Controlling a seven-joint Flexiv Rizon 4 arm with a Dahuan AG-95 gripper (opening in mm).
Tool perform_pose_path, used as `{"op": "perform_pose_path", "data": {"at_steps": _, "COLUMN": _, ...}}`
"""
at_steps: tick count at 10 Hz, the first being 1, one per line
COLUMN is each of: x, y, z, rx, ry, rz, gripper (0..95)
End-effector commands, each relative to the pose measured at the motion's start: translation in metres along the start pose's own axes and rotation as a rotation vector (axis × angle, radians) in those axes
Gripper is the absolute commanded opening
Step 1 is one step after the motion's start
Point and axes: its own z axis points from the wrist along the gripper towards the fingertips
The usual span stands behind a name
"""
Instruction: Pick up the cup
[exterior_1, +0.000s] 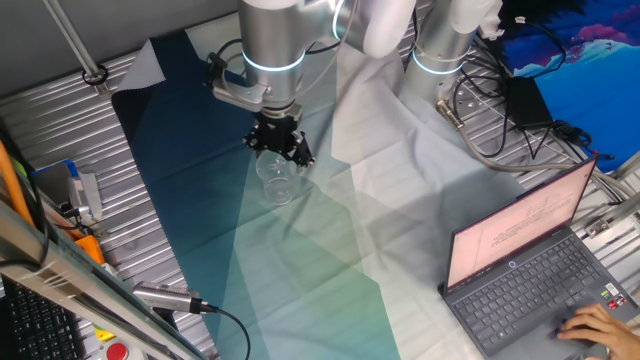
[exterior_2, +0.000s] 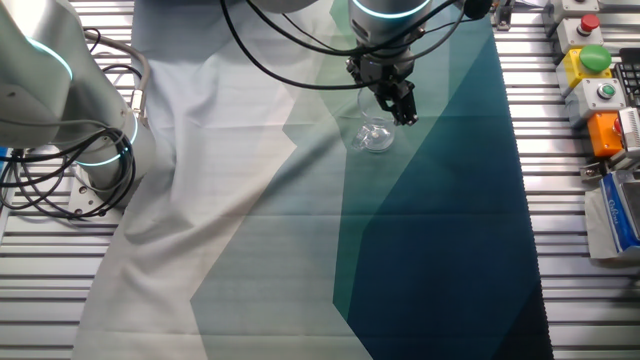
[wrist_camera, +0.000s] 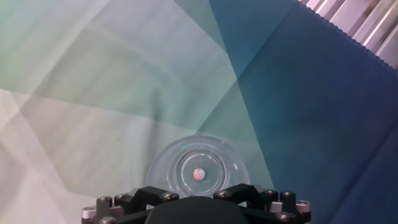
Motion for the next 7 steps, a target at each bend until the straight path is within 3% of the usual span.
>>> {"op": "perform_pose_path", "data": {"at_steps": 1, "x": 0.0002, "y": 0.0002, "z": 0.0019, "rx": 0.006, "ry": -0.006, "rz": -0.005, "gripper": 95.0}}
{"op": "perform_pose_path", "data": {"at_steps": 7, "x": 0.0003, "y": -0.0001, "z": 0.0054, "rx": 0.019, "ry": -0.012, "rz": -0.014, "gripper": 95.0}}
